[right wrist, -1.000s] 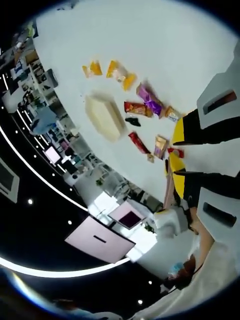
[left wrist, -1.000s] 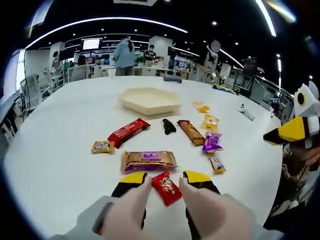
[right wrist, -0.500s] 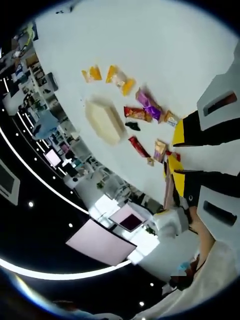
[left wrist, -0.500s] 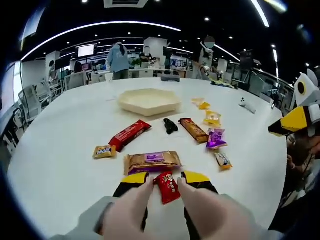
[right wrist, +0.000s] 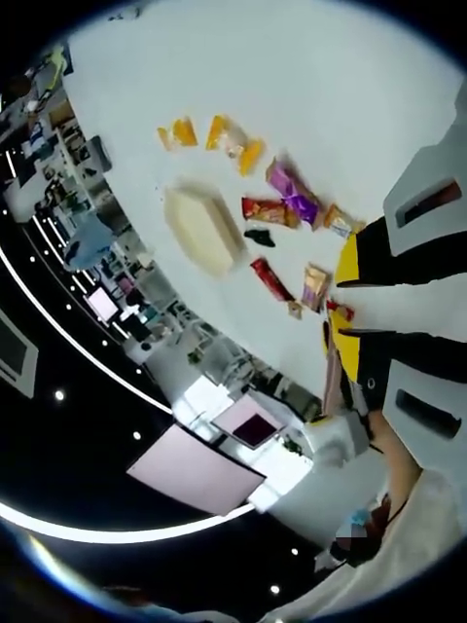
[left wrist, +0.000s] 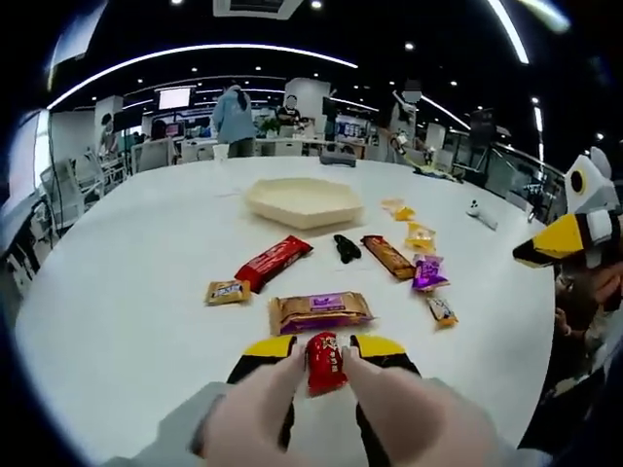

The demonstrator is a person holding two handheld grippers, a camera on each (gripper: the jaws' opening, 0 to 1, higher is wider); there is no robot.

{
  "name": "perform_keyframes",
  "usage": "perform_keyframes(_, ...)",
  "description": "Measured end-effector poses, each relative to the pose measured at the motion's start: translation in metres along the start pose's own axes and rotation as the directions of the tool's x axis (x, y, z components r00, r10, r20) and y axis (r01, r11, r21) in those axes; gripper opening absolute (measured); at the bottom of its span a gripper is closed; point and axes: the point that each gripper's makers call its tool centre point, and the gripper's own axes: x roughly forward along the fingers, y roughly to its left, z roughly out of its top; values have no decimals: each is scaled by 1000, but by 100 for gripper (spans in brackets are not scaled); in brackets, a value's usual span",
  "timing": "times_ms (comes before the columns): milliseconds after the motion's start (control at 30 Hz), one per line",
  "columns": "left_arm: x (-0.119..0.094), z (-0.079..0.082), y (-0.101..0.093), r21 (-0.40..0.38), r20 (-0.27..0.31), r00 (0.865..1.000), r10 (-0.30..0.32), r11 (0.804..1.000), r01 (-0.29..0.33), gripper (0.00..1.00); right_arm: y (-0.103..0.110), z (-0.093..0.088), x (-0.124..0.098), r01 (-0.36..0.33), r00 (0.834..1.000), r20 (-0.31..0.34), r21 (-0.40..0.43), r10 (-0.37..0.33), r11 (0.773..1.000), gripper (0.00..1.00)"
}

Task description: Place the target food into the container with the food tongs after gripping and lifting it, then release it inside without dropping or visibly crushing the food.

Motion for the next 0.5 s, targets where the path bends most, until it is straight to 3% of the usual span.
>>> perform_keyframes(67,0,-3,-2,-67,-15,1000,-17,998,16,24,1,0,2,-4,1000,1,-2,4,1000,16)
perform_keyframes(200,-1,1,1,-110,6,1000,-13,994,13,27,3,-1,2,-6,1000,1,-5,6,1000,16)
perform_keyframes(433,2,0,-15,-108,-28,1000,8,994,-11,28,1,-9,-2,4,1000,-12,2,-4,1000,16)
perform_keyframes(500,5,-3,-13,-35,-44,998,41,998,-43,28,0,-11,-3,6,1000,-20,3,-6,1000,16)
